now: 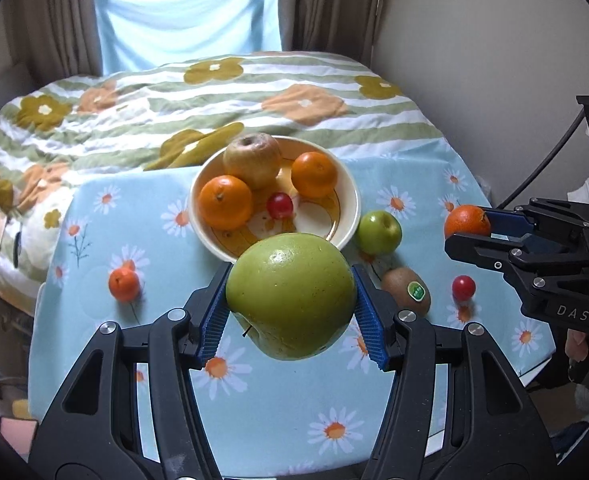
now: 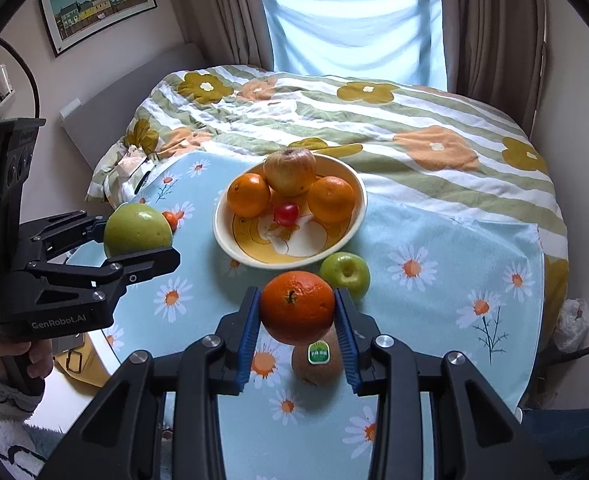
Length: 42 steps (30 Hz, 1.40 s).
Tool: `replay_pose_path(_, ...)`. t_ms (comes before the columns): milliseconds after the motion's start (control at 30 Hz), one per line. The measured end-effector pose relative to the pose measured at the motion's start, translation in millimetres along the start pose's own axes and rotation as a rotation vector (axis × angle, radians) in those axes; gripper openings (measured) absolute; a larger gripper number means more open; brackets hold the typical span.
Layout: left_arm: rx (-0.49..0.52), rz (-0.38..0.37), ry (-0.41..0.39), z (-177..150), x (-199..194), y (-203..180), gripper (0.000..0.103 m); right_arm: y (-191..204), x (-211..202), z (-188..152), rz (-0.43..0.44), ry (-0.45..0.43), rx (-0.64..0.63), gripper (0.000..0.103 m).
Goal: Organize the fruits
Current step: 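Carry the green apple toward the bowl with the left tool while the right tool grasps the mandarin, then lower the green apple into the bowl and open the left tool while the right tool places the mandarin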
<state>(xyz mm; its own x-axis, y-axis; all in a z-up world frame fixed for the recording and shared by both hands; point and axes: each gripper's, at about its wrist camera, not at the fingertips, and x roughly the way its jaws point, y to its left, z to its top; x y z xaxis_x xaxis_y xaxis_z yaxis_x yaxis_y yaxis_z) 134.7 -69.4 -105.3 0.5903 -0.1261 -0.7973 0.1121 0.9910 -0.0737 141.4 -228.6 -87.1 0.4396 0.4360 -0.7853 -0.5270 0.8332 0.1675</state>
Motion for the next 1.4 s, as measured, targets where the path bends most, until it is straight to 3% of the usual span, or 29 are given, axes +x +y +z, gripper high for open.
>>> replay_pose_path(500,0.146,-0.109,0.057,48.0,68.7,28.1,0.062,2.3,43.7,47.7,-0.085,0.009,0.107,0.033)
replay_pose_path(800,0.291,-0.176,0.111,49.3,113.0,14.9,0.062,-8.0,60.9,51.6,-0.145,0.025,0.207,0.033)
replay_pose_path(1000,0.353,-0.179,0.138,43.6,134.9,5.5,0.062,-15.1,63.3,47.8,-0.182,0.032,0.258,0.033)
replay_pose_path(1267,0.351,-0.185,0.137,40.1,140.3,0.3,0.062,-22.5,63.4,41.9,-0.195,0.043,0.28,0.033)
replay_pose_path(1333,0.35,-0.182,0.123,40.8,135.8,-0.5,0.076,-25.5,62.1,42.4,-0.19,0.039,0.276,0.034)
replay_pose_path(1367,0.344,-0.179,0.111,41.2,132.5,-0.8,0.1,-27.2,61.7,42.8,-0.187,0.037,0.273,0.034)
replay_pose_path(1400,0.336,-0.176,0.091,41.5,127.6,-0.6,0.103,-28.8,60.8,43.4,-0.186,0.036,0.27,0.033)
